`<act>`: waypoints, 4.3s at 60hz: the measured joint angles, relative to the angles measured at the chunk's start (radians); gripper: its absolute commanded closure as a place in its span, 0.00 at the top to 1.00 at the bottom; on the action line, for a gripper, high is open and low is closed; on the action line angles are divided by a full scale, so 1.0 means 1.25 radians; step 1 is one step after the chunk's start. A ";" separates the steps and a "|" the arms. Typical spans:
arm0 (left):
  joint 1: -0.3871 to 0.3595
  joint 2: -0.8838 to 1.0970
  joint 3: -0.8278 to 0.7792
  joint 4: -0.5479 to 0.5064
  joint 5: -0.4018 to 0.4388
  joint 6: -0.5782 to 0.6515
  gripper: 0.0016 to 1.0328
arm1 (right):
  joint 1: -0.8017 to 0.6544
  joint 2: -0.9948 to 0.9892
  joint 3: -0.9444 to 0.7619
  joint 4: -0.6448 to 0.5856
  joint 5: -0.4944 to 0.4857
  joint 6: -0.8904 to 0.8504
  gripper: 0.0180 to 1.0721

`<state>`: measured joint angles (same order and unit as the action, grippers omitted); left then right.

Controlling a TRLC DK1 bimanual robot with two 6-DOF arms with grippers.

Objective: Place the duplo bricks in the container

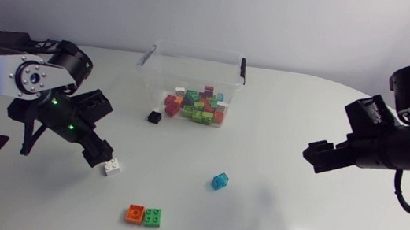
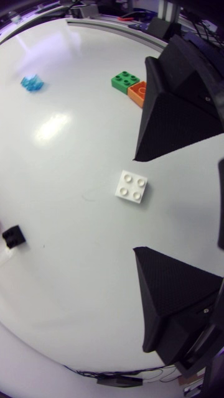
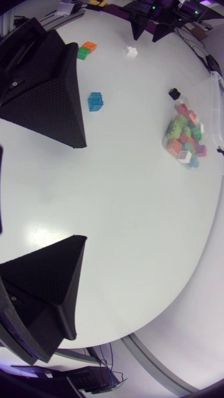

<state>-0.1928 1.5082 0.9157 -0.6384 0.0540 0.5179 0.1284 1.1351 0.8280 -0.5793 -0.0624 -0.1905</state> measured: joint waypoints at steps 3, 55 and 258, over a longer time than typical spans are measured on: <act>-0.013 0.021 0.009 -0.020 0.000 0.017 0.91 | 0.002 0.028 0.009 -0.007 -0.005 -0.024 0.96; -0.036 0.273 0.118 -0.054 -0.051 0.143 0.31 | 0.352 0.287 0.049 0.003 0.089 -0.019 0.92; 0.002 0.207 0.062 0.528 0.106 -0.248 0.95 | 0.283 0.735 0.775 0.258 0.064 0.093 0.76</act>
<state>-0.1902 1.7668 0.9932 0.0216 0.1867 0.2073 0.4820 2.0533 1.7969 -0.2569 0.0177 -0.0742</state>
